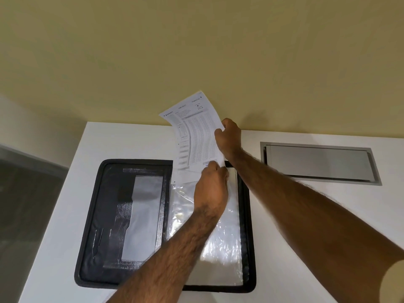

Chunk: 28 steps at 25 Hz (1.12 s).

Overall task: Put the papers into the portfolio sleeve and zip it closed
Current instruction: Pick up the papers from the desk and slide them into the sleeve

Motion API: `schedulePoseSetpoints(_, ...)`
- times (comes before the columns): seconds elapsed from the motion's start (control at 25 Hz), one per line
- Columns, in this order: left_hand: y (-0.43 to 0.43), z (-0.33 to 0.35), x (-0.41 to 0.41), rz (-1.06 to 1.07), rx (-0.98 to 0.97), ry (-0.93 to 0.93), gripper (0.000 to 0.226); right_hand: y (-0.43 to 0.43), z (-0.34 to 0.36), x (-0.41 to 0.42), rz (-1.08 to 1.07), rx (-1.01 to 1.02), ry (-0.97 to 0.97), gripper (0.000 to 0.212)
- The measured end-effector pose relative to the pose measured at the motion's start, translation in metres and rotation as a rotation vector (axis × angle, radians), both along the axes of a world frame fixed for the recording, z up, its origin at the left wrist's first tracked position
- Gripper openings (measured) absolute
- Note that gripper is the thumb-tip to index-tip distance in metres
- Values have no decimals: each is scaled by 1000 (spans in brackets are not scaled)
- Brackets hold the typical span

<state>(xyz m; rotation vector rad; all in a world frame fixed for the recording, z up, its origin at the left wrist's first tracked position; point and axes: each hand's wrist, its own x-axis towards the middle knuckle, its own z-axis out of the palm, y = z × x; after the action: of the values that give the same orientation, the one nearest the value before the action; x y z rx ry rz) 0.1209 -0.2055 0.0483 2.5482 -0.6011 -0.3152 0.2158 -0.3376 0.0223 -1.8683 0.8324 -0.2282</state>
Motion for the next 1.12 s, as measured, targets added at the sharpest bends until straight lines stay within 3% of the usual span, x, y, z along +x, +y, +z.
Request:
schedulePoseSetpoints(0.2,-4,9,17,-15,-18,11,20,5,1,-10,-15,-75,1,28)
schedulePoseSetpoints(0.4,-5,14,35,-63,-19,59,20,-5,9,-9,122,-88,49,13)
schedulePoseSetpoints(0.44,-4,14,39,-67,-14,75,19,-11,10,-8,163,-64,77,5)
schedulePoseSetpoints(0.8,-4,9,51,-89,-23,106,18,-29,20,-27,395,452,336,21)
schedulePoseSetpoints(1.12,-4,6,38,-75,9,215,19,-35,11,-27,395,393,311,34)
